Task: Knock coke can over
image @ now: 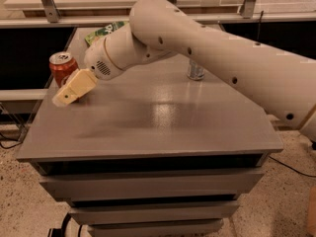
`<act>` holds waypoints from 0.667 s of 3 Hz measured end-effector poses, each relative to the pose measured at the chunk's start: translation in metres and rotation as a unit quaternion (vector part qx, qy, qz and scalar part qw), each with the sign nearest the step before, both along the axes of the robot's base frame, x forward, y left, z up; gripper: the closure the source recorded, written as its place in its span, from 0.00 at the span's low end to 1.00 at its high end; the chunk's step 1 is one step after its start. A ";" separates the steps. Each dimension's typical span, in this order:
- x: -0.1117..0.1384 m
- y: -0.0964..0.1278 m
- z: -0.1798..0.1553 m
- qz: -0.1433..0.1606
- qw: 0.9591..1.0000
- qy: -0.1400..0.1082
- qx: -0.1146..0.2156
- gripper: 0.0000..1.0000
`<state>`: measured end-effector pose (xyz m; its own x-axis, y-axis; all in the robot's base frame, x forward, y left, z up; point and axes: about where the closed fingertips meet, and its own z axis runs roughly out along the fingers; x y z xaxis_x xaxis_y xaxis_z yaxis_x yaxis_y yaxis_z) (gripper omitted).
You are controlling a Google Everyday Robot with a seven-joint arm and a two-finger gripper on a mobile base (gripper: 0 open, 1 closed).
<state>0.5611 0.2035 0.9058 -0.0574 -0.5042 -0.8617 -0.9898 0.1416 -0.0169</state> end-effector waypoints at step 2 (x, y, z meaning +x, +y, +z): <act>0.017 0.040 -0.024 0.006 0.999 0.029 0.036 0.18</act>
Offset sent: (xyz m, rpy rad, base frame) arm 0.0281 0.0625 -0.0358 0.1111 0.0855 0.0140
